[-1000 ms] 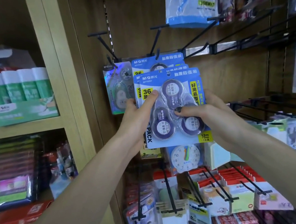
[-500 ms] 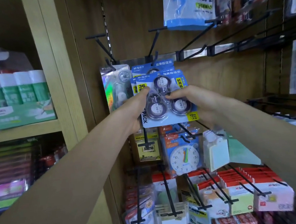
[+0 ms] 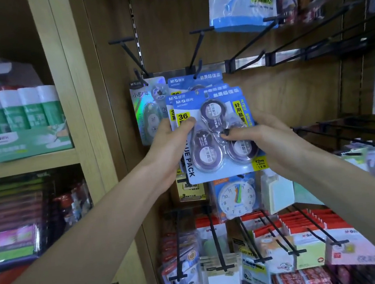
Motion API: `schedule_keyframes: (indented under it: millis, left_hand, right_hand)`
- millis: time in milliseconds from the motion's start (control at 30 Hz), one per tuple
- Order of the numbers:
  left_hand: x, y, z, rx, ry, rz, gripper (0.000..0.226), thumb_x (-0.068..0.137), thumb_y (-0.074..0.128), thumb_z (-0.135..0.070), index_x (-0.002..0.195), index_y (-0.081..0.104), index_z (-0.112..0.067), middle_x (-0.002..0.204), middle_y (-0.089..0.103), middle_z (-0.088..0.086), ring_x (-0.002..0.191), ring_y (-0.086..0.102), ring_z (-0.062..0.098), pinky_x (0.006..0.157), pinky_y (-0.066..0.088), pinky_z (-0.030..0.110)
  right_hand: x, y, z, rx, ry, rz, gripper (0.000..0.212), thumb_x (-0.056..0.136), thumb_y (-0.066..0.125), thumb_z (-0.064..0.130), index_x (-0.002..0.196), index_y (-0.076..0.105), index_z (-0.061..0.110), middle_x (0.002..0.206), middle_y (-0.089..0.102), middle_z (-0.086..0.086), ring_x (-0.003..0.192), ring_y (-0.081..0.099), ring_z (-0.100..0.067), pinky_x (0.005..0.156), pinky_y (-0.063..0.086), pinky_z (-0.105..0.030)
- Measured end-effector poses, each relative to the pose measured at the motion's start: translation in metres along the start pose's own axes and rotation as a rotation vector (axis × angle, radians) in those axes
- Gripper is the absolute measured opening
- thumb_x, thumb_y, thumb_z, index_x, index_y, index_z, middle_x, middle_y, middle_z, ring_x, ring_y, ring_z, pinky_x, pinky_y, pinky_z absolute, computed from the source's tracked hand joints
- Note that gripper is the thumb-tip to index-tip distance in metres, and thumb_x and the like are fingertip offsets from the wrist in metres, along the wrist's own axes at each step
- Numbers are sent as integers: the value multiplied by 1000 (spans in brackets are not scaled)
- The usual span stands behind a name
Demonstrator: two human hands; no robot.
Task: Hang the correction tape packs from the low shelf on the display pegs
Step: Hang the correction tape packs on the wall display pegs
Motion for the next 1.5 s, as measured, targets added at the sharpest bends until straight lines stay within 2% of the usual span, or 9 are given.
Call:
schedule_keyframes:
  millis: [100,500,600,733,967,1100,1167,1333,1500]
  left_hand:
    - [-11,-4,-5,6,148,-48,18,104,64,-23,122,62,-21,118,78,5,107,77,26,100,60,53]
    - [-16,-4,-26,33,397,-22,26,103,65,-15,124,61,-31,118,79,-5,114,74,19,107,55,53]
    - [-12,-3,-30,37,407,-26,23,103,66,-18,123,61,-29,119,78,-3,112,75,18,105,57,51]
    - [-7,-3,-30,42,390,-37,18,104,66,-22,119,60,-29,116,78,-1,108,76,17,102,59,49]
    - [3,-4,-20,38,326,-87,17,101,69,-29,116,61,-28,114,77,-3,104,76,13,92,59,35]
    - [15,0,-12,10,138,-91,25,99,68,-36,116,51,-27,118,74,3,107,75,21,94,62,48]
    - [18,2,-7,23,35,-60,29,105,63,-29,126,45,-21,118,72,5,101,75,20,85,65,41]
    - [25,-2,-1,-56,-117,-29,38,108,56,-27,138,39,-10,137,64,13,112,73,23,68,67,28]
    - [28,-4,-2,-78,-160,-38,46,108,58,-23,146,39,-9,137,66,14,108,75,24,69,67,28]
  right_hand:
    - [-12,0,-2,-9,-65,28,41,90,73,3,127,68,18,114,80,-6,105,77,-25,86,64,-36]
    - [-17,0,11,-66,-251,41,53,93,71,4,137,56,29,121,76,3,110,74,-17,83,60,-28]
    - [-13,1,15,-24,-245,24,50,92,71,3,135,59,26,118,78,-1,108,75,-21,85,62,-35]
    - [-10,3,17,-1,-221,10,48,92,72,4,133,61,26,118,78,-2,107,76,-25,90,61,-48]
    - [-6,2,11,64,-119,-67,42,91,73,5,130,64,18,112,80,-5,97,79,-22,74,65,-32]
    - [18,-5,7,140,-46,-150,40,88,75,6,127,67,13,113,80,-9,103,78,-30,88,64,-50]
    - [34,-7,3,128,-26,-178,40,86,76,6,126,68,10,111,80,-12,102,77,-32,87,64,-51]
    - [69,-1,-8,41,26,-168,60,69,85,19,127,67,17,109,81,-6,98,79,-28,91,62,-52]
    - [85,-2,-13,-7,52,-88,79,57,88,32,131,64,22,114,80,-2,103,78,-26,97,60,-48]
Point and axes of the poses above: each hand's wrist, its own x-axis towards the middle knuckle, its own y-axis out of the palm, z = x × y, the point moved 3 cm from there along x, towards the middle knuckle
